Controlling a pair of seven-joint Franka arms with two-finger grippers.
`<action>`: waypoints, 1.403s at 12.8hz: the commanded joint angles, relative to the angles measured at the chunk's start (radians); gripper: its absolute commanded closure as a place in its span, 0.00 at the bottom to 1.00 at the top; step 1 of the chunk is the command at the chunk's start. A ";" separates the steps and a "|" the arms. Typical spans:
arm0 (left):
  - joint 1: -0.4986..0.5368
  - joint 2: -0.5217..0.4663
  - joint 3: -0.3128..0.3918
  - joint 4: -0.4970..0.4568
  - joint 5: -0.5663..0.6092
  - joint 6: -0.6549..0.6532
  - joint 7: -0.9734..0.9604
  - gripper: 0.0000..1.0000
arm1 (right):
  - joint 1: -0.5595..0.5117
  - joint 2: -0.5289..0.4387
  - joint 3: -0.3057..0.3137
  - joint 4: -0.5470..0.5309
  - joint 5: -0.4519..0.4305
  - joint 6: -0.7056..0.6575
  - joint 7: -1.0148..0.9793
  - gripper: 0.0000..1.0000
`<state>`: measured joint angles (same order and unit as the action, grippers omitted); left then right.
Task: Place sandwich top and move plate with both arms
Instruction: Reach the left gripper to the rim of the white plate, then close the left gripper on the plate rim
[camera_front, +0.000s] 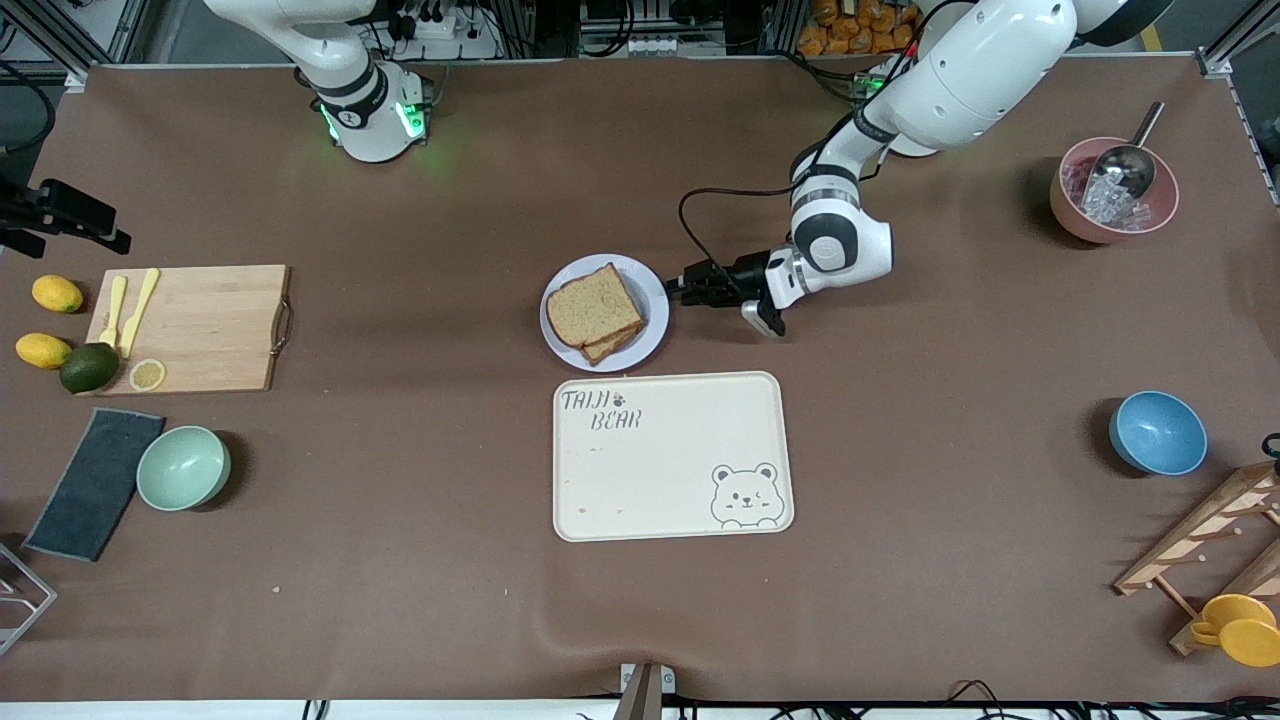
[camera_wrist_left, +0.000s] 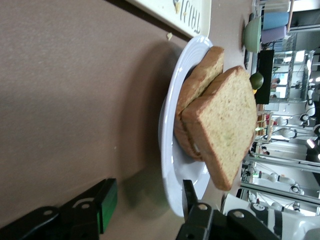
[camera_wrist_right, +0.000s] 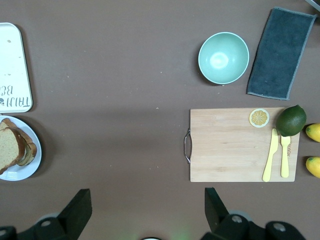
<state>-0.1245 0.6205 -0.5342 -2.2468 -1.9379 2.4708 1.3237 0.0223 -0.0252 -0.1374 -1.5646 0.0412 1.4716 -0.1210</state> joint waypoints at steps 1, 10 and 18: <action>-0.006 0.030 -0.007 0.035 -0.067 -0.021 0.035 0.47 | -0.004 -0.006 -0.002 0.012 0.011 -0.010 0.012 0.00; -0.026 0.079 -0.006 0.082 -0.070 -0.042 0.058 0.89 | -0.002 -0.002 -0.002 0.014 0.008 -0.007 0.012 0.00; -0.024 0.068 -0.007 0.079 -0.119 -0.044 0.103 1.00 | -0.002 -0.002 -0.002 0.014 0.008 -0.007 0.012 0.00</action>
<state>-0.1448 0.6874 -0.5363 -2.1744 -1.9924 2.4114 1.3799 0.0218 -0.0252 -0.1395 -1.5618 0.0412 1.4726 -0.1210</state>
